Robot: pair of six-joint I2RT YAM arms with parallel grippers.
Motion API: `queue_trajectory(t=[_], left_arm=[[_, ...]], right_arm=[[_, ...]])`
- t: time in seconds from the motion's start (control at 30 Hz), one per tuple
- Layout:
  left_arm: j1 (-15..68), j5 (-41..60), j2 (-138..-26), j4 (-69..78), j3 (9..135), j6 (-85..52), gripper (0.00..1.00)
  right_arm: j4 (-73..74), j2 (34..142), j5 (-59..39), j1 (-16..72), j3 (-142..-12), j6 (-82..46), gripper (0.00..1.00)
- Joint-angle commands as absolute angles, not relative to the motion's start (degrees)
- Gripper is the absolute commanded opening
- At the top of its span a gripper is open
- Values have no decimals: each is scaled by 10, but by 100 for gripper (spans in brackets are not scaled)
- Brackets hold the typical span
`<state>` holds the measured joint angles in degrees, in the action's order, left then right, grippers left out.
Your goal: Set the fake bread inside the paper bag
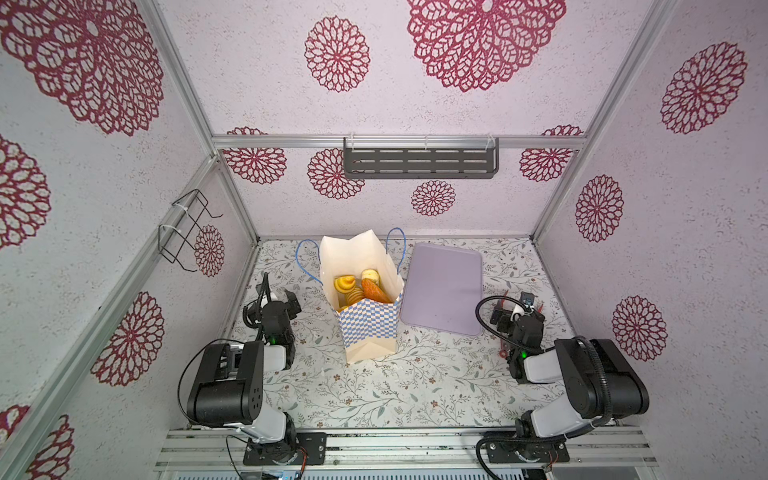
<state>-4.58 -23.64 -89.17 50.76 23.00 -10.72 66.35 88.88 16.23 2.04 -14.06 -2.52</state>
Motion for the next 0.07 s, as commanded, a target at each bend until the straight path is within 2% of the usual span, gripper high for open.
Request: queue_trajectory(t=[0.0, 0.03], left_arm=[[-50, -235, -896, 517, 238, -96, 97], [-50, -235, -895, 517, 238, -96, 97]], right_arm=[[685, 880, 159, 21, -147, -19, 99], [691, 880, 145, 20, -145, -16, 99]])
